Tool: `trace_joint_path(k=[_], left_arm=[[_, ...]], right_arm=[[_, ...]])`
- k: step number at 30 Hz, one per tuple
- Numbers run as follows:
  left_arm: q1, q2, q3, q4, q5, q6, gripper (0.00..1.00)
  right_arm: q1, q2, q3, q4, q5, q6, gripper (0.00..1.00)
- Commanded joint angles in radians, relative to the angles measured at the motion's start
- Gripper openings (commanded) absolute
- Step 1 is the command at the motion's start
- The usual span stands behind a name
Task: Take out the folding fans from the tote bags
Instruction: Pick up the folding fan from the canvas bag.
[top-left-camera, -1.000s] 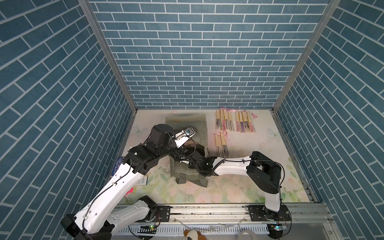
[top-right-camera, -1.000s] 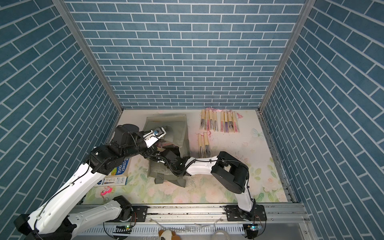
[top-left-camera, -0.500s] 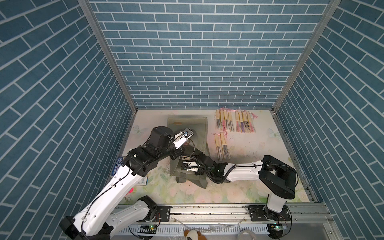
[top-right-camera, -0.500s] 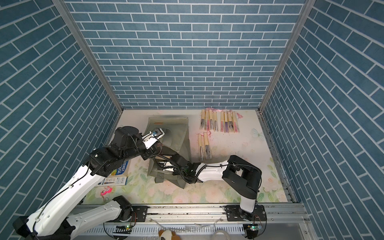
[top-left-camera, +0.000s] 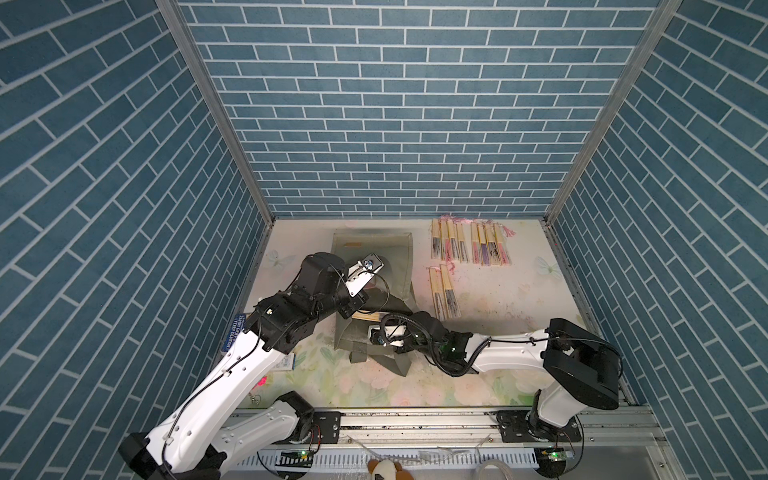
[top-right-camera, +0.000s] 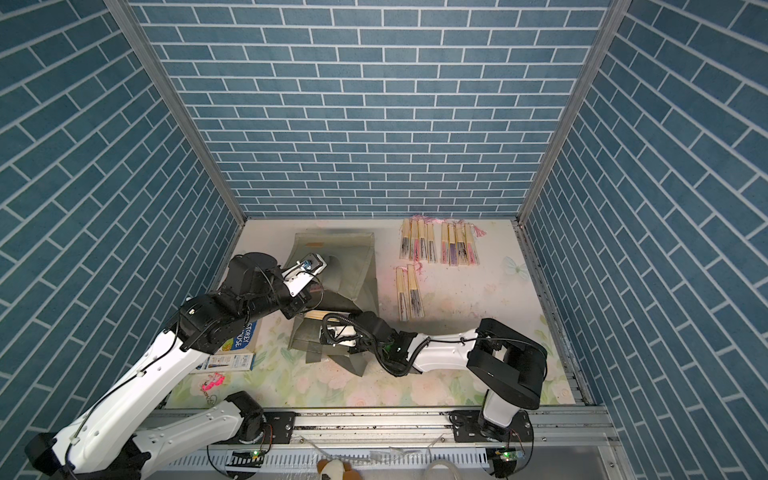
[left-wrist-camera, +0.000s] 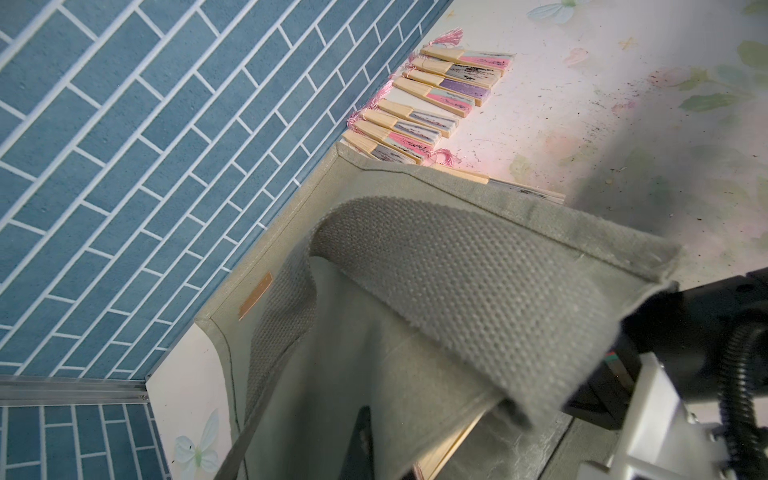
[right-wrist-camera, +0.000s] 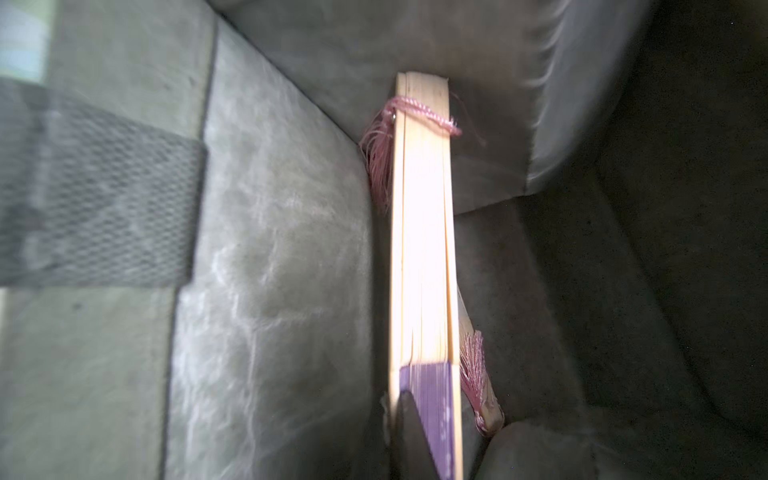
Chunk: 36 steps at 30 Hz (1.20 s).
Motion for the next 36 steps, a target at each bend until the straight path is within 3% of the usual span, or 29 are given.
trace_joint_path(k=[1,10,25,32,36], left_arm=[[0.000,-0.012,0.007,0.004,-0.027,-0.025,0.00],[-0.001,-0.009,0.029,-0.007,-0.075,-0.055,0.01],[0.000,0.016,0.064,-0.018,-0.150,-0.094,0.01],[0.000,0.030,0.084,-0.023,-0.186,-0.092,0.01],[0.000,0.025,0.077,-0.020,-0.178,-0.076,0.02]], right_arm=[[0.010,-0.059,-0.006,0.026,-0.080,-0.011,0.00],[0.008,-0.185,-0.126,0.083,-0.144,0.020,0.00],[0.000,-0.341,-0.155,0.137,-0.361,0.246,0.00],[0.000,-0.449,-0.123,0.007,-0.484,0.348,0.00],[0.000,-0.534,-0.139,-0.014,-0.493,0.424,0.00]])
